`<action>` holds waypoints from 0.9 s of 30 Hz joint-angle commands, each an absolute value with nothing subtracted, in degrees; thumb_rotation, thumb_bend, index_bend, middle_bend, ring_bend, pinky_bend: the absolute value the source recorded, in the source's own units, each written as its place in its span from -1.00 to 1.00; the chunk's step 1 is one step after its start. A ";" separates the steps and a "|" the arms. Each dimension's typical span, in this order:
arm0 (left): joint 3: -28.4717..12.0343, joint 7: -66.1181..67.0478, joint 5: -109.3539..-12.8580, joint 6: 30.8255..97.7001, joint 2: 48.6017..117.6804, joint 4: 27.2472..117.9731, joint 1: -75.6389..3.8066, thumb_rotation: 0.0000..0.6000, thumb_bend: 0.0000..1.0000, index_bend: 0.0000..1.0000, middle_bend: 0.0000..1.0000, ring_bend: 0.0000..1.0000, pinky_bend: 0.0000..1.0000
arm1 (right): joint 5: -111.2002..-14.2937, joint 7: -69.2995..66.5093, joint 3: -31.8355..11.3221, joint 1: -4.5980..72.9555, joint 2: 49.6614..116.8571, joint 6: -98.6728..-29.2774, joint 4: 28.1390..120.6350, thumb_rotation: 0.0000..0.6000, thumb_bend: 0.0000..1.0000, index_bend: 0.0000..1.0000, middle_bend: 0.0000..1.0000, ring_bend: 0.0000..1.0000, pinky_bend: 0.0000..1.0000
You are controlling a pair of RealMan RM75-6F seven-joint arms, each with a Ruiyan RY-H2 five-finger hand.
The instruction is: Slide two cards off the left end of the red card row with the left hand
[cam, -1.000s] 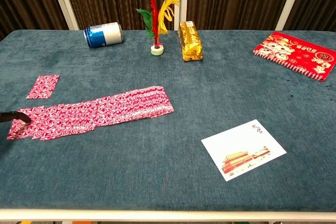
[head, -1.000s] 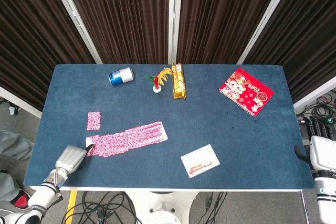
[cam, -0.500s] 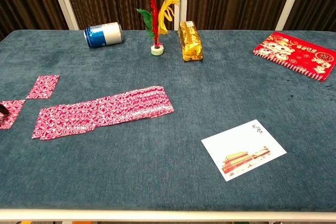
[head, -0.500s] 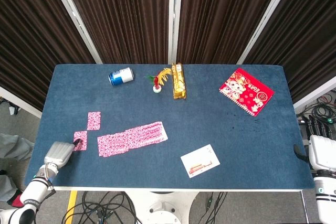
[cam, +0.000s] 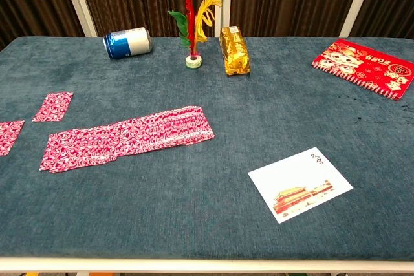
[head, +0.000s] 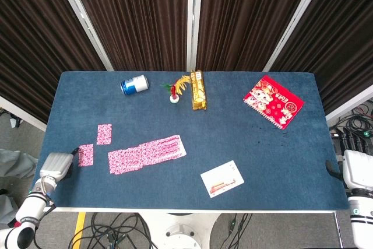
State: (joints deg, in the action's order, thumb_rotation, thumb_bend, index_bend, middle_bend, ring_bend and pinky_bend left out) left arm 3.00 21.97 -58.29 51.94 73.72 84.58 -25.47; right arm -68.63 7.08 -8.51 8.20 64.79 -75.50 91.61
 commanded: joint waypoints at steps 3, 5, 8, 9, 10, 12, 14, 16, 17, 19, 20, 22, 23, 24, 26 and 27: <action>2.44 19.66 -61.93 54.26 71.77 88.63 -25.01 1.00 0.51 -0.75 0.70 0.68 0.53 | -68.77 6.88 -8.49 8.20 64.84 -75.55 91.54 1.00 -0.47 -1.00 -1.00 -1.00 -1.00; 1.82 18.65 -64.64 57.20 71.00 89.86 -24.44 1.00 0.51 -0.75 0.66 0.65 0.52 | -68.94 6.82 -8.52 8.24 64.81 -75.62 91.56 1.00 -0.47 -1.00 -1.00 -1.00 -1.00; -0.07 14.11 -70.67 65.20 71.49 88.83 -22.41 1.00 0.37 -0.75 0.45 0.49 0.45 | -69.43 6.51 -8.69 8.30 64.74 -76.01 91.71 1.00 -0.47 -1.00 -1.00 -1.00 -1.00; -0.71 12.26 -72.52 68.08 71.99 87.78 -21.61 1.00 0.31 -0.75 0.37 0.40 0.42 | -69.64 6.39 -8.75 8.31 64.71 -76.20 91.75 1.00 -0.47 -1.00 -1.00 -1.00 -1.00; -1.52 10.26 -74.49 71.78 72.70 86.18 -20.57 1.00 0.23 -0.75 0.20 0.20 0.33 | -69.93 6.28 -8.82 8.33 64.68 -76.44 91.81 1.00 -0.48 -1.00 -1.00 -1.00 -1.00; -2.79 8.59 -76.35 76.60 73.85 83.64 -19.28 1.00 0.13 -0.75 -0.15 -0.23 0.09 | -70.25 6.17 -8.87 8.33 64.62 -76.72 91.95 1.00 -0.48 -1.00 -1.00 -1.00 -1.00; -4.31 7.19 -77.50 81.11 74.85 81.54 -18.08 1.00 0.01 -0.75 -0.50 -0.66 -0.22 | -70.54 5.97 -8.87 8.25 64.54 -76.99 92.12 1.00 -0.48 -1.00 -1.00 -1.00 -1.00; -5.47 5.63 -77.94 84.45 75.56 80.43 -16.87 1.00 -0.10 -0.75 -0.74 -0.92 -0.51 | -70.73 5.76 -8.88 8.17 64.48 -77.23 92.24 1.00 -0.47 -1.00 -1.00 -1.00 -1.00; -5.96 5.30 -77.80 85.51 75.79 80.27 -16.40 1.00 -0.16 -0.75 -0.83 -0.98 -0.64 | -70.80 5.64 -8.87 8.09 64.45 -77.36 92.30 1.00 -0.47 -1.00 -1.00 -1.00 -1.00; -6.81 5.40 -76.84 87.00 76.10 80.69 -15.35 0.95 -0.21 -0.75 -0.89 -1.00 -0.76 | -70.96 5.28 -8.85 7.86 64.34 -77.73 92.46 1.00 -0.47 -1.00 -1.00 -1.00 -1.00; -6.99 5.64 -76.25 87.19 76.05 81.25 -14.93 0.88 -0.23 -0.75 -0.90 -1.00 -0.80 | -71.05 5.10 -8.85 7.75 64.28 -77.91 92.55 1.00 -0.47 -1.00 -1.00 -1.00 -1.00; -7.11 6.46 -74.86 87.12 75.83 82.60 -13.98 0.62 -0.25 -0.76 -0.92 -1.00 -0.86 | -71.34 4.76 -8.88 7.47 64.13 -78.49 92.77 1.00 -0.48 -1.00 -1.00 -1.00 -1.00; -7.02 6.79 -74.39 86.92 75.69 83.13 -13.63 0.53 -0.26 -0.76 -0.92 -1.00 -0.86 | -71.50 4.63 -8.89 7.35 64.10 -78.80 92.84 1.00 -0.48 -1.00 -1.00 -1.00 -1.00; -6.90 7.01 -74.04 86.71 75.56 83.52 -13.32 0.50 -0.26 -0.76 -0.92 -1.00 -0.86 | -71.64 4.54 -8.92 7.25 64.08 -79.08 92.88 1.00 -0.48 -1.00 -1.00 -1.00 -1.00; -6.50 7.30 -73.54 86.12 75.18 83.97 -12.68 0.47 -0.27 -0.77 -0.93 -1.00 -0.86 | -71.77 4.44 -8.91 7.04 64.12 -79.50 92.96 1.00 -0.48 -1.00 -1.00 -1.00 -1.00; -6.35 7.41 -73.45 85.85 75.02 84.03 -12.50 0.47 -0.27 -0.77 -0.93 -1.00 -0.86 | -71.77 4.45 -8.88 6.99 64.15 -79.53 92.98 1.00 -0.49 -1.00 -1.00 -1.00 -1.00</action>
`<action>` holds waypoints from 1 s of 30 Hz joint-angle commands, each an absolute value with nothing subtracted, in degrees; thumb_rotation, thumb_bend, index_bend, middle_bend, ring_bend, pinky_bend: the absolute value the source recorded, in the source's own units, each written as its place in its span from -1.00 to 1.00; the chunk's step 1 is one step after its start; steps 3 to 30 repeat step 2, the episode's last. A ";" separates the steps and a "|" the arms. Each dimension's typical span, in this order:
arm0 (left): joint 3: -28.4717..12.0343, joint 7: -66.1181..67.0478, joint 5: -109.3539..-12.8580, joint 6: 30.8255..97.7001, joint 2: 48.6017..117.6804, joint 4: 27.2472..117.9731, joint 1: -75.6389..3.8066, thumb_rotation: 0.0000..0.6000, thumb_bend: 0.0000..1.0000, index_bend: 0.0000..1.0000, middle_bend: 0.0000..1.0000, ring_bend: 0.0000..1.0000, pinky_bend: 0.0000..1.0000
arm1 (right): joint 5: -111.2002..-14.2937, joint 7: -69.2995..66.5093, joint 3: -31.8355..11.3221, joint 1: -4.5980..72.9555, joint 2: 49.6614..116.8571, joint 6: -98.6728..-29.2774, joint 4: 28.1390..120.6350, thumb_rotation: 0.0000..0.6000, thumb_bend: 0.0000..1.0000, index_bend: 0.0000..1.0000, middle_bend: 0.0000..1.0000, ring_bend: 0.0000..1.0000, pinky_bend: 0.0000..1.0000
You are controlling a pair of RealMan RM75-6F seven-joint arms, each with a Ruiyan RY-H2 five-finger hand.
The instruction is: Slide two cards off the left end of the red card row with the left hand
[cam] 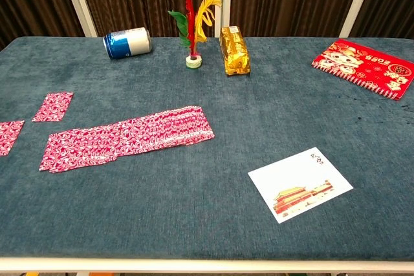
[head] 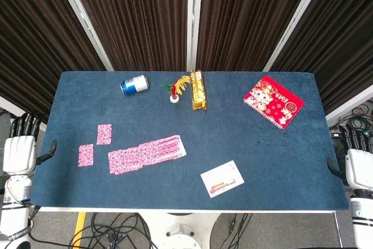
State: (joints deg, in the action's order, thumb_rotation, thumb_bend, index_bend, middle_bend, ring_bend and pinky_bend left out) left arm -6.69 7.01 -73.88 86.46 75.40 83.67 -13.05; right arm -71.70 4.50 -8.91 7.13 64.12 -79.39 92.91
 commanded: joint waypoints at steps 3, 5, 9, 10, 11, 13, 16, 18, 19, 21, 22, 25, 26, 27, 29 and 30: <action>-6.17 7.27 -73.48 85.72 74.61 84.16 -11.99 0.48 -0.27 -0.77 -0.93 -1.00 -0.86 | -71.75 4.47 -8.75 6.91 64.19 -79.45 92.96 1.00 -0.49 -1.00 -1.00 -1.00 -1.00; -6.17 7.27 -73.48 85.72 74.61 84.16 -11.99 0.48 -0.27 -0.77 -0.93 -1.00 -0.86 | -71.75 4.47 -8.75 6.91 64.19 -79.45 92.96 1.00 -0.49 -1.00 -1.00 -1.00 -1.00; -6.17 7.27 -73.48 85.72 74.61 84.16 -11.99 0.48 -0.27 -0.77 -0.93 -1.00 -0.86 | -71.75 4.47 -8.75 6.91 64.19 -79.45 92.96 1.00 -0.49 -1.00 -1.00 -1.00 -1.00; -6.17 7.27 -73.48 85.72 74.61 84.16 -11.99 0.48 -0.27 -0.77 -0.93 -1.00 -0.86 | -71.75 4.47 -8.75 6.91 64.19 -79.45 92.96 1.00 -0.49 -1.00 -1.00 -1.00 -1.00; -6.17 7.27 -73.48 85.72 74.61 84.16 -11.99 0.48 -0.27 -0.77 -0.93 -1.00 -0.86 | -71.75 4.47 -8.75 6.91 64.19 -79.45 92.96 1.00 -0.49 -1.00 -1.00 -1.00 -1.00; -6.17 7.27 -73.48 85.72 74.61 84.16 -11.99 0.48 -0.27 -0.77 -0.93 -1.00 -0.86 | -71.75 4.47 -8.75 6.91 64.19 -79.45 92.96 1.00 -0.49 -1.00 -1.00 -1.00 -1.00; -6.17 7.27 -73.48 85.72 74.61 84.16 -11.99 0.48 -0.27 -0.77 -0.93 -1.00 -0.86 | -71.75 4.47 -8.75 6.91 64.19 -79.45 92.96 1.00 -0.49 -1.00 -1.00 -1.00 -1.00; -6.17 7.27 -73.48 85.72 74.61 84.16 -11.99 0.48 -0.27 -0.77 -0.93 -1.00 -0.86 | -71.75 4.47 -8.75 6.91 64.19 -79.45 92.96 1.00 -0.49 -1.00 -1.00 -1.00 -1.00; -6.17 7.27 -73.48 85.72 74.61 84.16 -11.99 0.48 -0.27 -0.77 -0.93 -1.00 -0.86 | -71.75 4.47 -8.75 6.91 64.19 -79.45 92.96 1.00 -0.49 -1.00 -1.00 -1.00 -1.00; -6.17 7.27 -73.48 85.72 74.61 84.16 -11.99 0.48 -0.27 -0.77 -0.93 -1.00 -0.86 | -71.75 4.47 -8.75 6.91 64.19 -79.45 92.96 1.00 -0.49 -1.00 -1.00 -1.00 -1.00; -6.17 7.27 -73.48 85.72 74.61 84.16 -11.99 0.48 -0.27 -0.77 -0.93 -1.00 -0.86 | -71.75 4.47 -8.75 6.91 64.19 -79.45 92.96 1.00 -0.49 -1.00 -1.00 -1.00 -1.00; -6.17 7.27 -73.48 85.72 74.61 84.16 -11.99 0.48 -0.27 -0.77 -0.93 -1.00 -0.86 | -71.75 4.47 -8.75 6.91 64.19 -79.45 92.96 1.00 -0.49 -1.00 -1.00 -1.00 -1.00; -6.17 7.27 -73.48 85.72 74.61 84.16 -11.99 0.48 -0.27 -0.77 -0.93 -1.00 -0.86 | -71.75 4.47 -8.75 6.91 64.19 -79.45 92.96 1.00 -0.49 -1.00 -1.00 -1.00 -1.00; -6.17 7.27 -73.48 85.72 74.61 84.16 -11.99 0.48 -0.27 -0.77 -0.93 -1.00 -0.86 | -71.75 4.47 -8.75 6.91 64.19 -79.45 92.96 1.00 -0.49 -1.00 -1.00 -1.00 -1.00; -6.17 7.27 -73.48 85.72 74.61 84.16 -11.99 0.48 -0.27 -0.77 -0.93 -1.00 -0.86 | -71.75 4.47 -8.75 6.91 64.19 -79.45 92.96 1.00 -0.49 -1.00 -1.00 -1.00 -1.00; -6.17 7.27 -73.48 85.72 74.61 84.16 -11.99 0.48 -0.27 -0.77 -0.93 -1.00 -0.86 | -71.75 4.47 -8.75 6.91 64.19 -79.45 92.96 1.00 -0.49 -1.00 -1.00 -1.00 -1.00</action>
